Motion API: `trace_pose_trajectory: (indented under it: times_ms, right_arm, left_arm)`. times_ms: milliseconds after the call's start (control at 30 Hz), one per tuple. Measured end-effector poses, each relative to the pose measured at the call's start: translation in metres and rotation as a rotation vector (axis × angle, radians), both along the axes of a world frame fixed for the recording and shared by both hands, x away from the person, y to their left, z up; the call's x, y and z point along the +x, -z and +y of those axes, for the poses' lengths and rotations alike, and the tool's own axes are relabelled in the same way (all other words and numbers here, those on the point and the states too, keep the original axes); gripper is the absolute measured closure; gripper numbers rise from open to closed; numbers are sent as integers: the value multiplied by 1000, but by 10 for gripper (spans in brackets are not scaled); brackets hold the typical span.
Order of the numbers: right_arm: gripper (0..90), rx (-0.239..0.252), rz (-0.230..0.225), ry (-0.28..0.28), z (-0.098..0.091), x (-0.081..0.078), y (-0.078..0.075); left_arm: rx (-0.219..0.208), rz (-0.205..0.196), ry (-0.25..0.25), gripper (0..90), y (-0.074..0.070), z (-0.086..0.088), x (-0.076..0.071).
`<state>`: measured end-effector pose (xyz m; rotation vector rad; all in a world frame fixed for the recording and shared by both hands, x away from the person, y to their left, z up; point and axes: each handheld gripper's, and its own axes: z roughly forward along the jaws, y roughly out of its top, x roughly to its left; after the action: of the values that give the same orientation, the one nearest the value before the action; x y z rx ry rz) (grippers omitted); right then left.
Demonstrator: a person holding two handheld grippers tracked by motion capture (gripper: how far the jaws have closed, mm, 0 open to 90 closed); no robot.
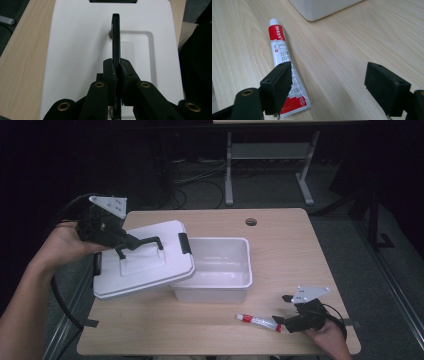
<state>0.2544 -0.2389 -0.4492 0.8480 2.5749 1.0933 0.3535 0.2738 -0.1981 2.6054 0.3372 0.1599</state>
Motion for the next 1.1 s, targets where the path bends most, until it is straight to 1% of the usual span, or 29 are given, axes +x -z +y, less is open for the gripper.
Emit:
trace_pose_trajectory:
  times_ms: [100, 167, 267, 300, 333, 500, 567, 633, 700, 767, 800, 867, 1033, 1100]
  right_arm:
    - [215, 0, 2, 2, 1, 0, 0]
    - [215, 0, 0, 2, 1, 1, 0]
    - [215, -3, 2, 0, 2, 1, 0]
    - [215, -4, 4, 0, 2, 1, 1]
    - [215, -4, 5, 1, 2, 1, 1]
    - [215, -4, 5, 2, 2, 2, 1]
    - [216, -7, 5, 2, 3, 2, 1]
    - [216, -9, 4, 1, 3, 2, 1]
    - [216, -10, 10, 3, 4, 2, 1]
    - [216, -11, 7, 1, 5, 3, 1]
    - [216, -12, 5, 0, 5, 3, 1]
    - [216, -10, 5, 0, 7, 4, -1]
    - [216, -10, 3, -4, 10, 4, -2]
    - [215, -13, 1, -9, 11, 5, -1]
  left_arm:
    - [-4, 1, -16, 843, 3, 11, -4]
    - [-4, 2, -19, 843, 4, 14, -5]
    - [-8, 5, -38, 843, 8, 24, -9]
    - [-8, 5, -38, 843, 8, 24, -9]
    - [-9, 5, -46, 843, 10, 28, -11]
    - [-8, 6, -60, 843, 13, 37, -13]
    - [-14, 5, -71, 843, 15, 43, -15]
    - [-17, 5, -74, 843, 16, 45, -15]
    - [-26, 7, -84, 843, 19, 50, -17]
    - [-22, 8, -89, 843, 22, 54, -17]
    - [-27, 13, -100, 843, 25, 56, -17]
    - [-30, 20, -108, 843, 30, 62, -18]
    - [-37, 27, -123, 843, 37, 68, -19]
    - [-33, 31, -133, 843, 40, 72, -19]
